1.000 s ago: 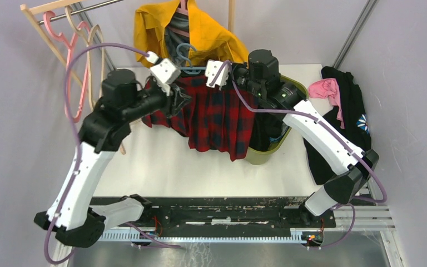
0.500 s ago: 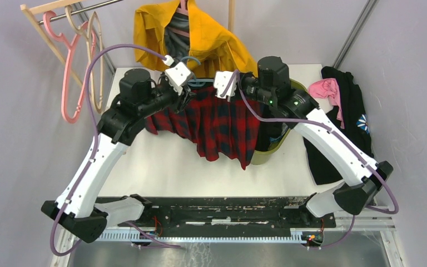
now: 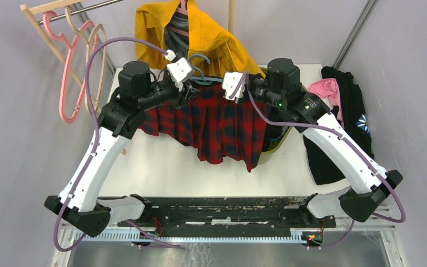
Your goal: Remove the skirt from the hanger
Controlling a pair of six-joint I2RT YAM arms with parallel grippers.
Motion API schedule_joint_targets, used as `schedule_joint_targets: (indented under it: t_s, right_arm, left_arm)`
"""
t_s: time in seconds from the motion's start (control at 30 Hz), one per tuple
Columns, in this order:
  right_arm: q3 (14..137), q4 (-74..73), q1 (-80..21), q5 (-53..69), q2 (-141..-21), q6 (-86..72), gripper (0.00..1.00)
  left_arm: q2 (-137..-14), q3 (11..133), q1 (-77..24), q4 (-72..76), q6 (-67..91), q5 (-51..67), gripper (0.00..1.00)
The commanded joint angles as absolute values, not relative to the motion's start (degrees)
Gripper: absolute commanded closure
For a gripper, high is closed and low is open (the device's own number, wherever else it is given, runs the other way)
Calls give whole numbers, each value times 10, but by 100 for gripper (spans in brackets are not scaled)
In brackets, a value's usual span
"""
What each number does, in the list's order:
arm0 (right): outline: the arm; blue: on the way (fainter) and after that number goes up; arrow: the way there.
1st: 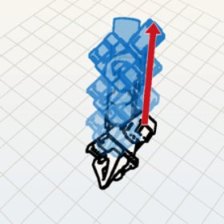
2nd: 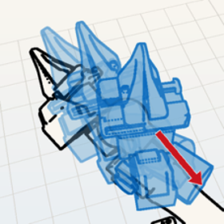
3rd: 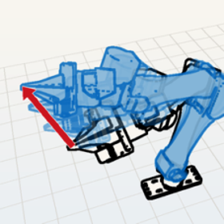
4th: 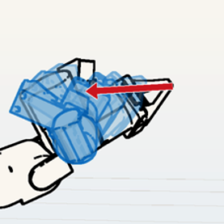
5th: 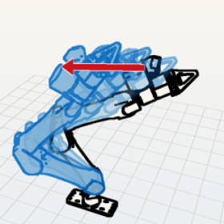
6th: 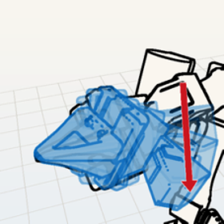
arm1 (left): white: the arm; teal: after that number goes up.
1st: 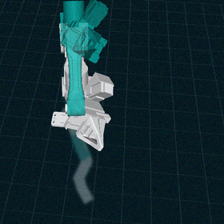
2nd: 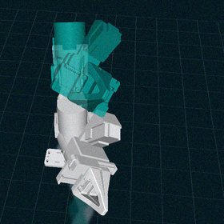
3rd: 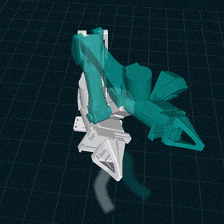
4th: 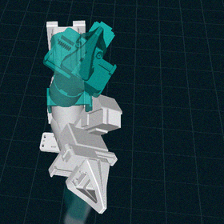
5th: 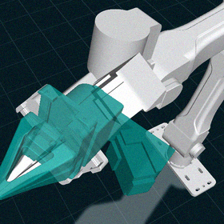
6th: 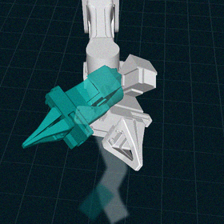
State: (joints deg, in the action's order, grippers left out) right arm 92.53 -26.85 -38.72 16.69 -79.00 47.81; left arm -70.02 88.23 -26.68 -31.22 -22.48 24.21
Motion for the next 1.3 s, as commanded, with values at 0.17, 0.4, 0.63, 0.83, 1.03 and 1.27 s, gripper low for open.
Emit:
schedule_joint_targets:
  t_s: [0.17,0.4,0.63,0.83,1.03,1.27]
  right_arm:
    - [929,-245,-393,198,-774,499,99]
    - [925,-245,-393,207,-769,495,99]
    - [936,-246,-393,209,-765,496,99]
    - [952,-252,-393,211,-768,505,99]
    - [952,-260,-393,198,-773,516,99]
    - [958,-255,-394,208,-779,512,99]
  left_arm:
    - [-663,936,-259,-316,-216,354,53]
    - [-689,929,-259,-307,-220,387,53]
    - [-691,887,-257,-303,-221,401,53]
    - [-674,852,-250,-304,-215,405,53]
    - [-648,849,-235,-333,-214,384,45]
    - [-627,830,-224,-341,-230,335,38]
